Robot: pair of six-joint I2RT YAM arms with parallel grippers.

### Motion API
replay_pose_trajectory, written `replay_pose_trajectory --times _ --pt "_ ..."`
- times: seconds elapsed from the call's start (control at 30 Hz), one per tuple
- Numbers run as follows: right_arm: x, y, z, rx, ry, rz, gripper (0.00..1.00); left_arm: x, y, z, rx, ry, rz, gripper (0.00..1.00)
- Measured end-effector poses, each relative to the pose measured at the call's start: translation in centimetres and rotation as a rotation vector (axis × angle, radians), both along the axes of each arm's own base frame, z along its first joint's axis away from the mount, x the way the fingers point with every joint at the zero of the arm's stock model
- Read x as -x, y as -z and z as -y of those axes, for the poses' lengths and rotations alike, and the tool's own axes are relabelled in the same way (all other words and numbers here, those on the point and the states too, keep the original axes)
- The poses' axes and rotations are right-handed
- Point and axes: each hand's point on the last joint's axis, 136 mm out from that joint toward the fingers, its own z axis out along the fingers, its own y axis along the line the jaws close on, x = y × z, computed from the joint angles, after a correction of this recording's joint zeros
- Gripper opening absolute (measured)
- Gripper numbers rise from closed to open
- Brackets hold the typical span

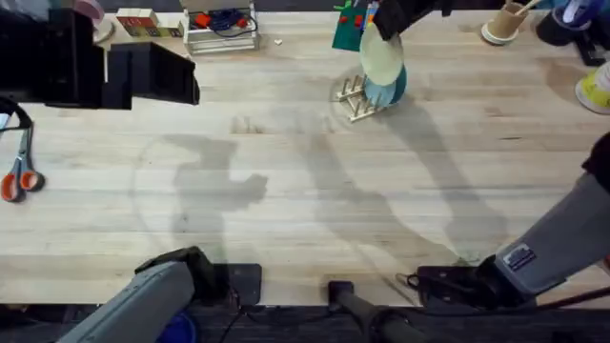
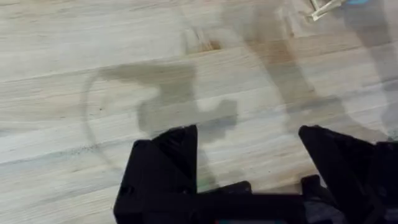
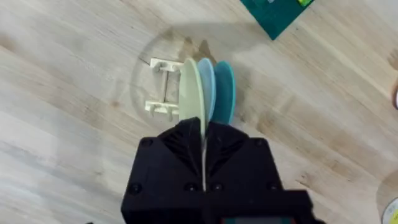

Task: Pick up the plates from the table one by one and place each into a slot on the dish rack.

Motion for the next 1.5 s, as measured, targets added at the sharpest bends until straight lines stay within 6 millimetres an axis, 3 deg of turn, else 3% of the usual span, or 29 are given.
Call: replay_pose_trajectory --times 0.53,0.97,1.2,1.5 --pt "-0.6 -0.1 -0.2 -0.008 0.000 0.021 0.031 0.0 0.0 0.0 0.000 0.000 0.000 0.995" --pt "-1.0 2.1 -0.4 0.010 0.000 -0.027 0.031 0.0 0.0 0.0 0.000 0.000 0.000 0.995" --pt "-1.3 4.3 -0.5 0.029 0.000 -0.075 0.031 0.0 0.0 0.0 0.000 0.000 0.000 0.995" --pt "-1.4 4.5 -0.5 0.031 0.000 -0.080 0.031 0.0 0.0 0.0 0.000 0.000 0.000 0.996"
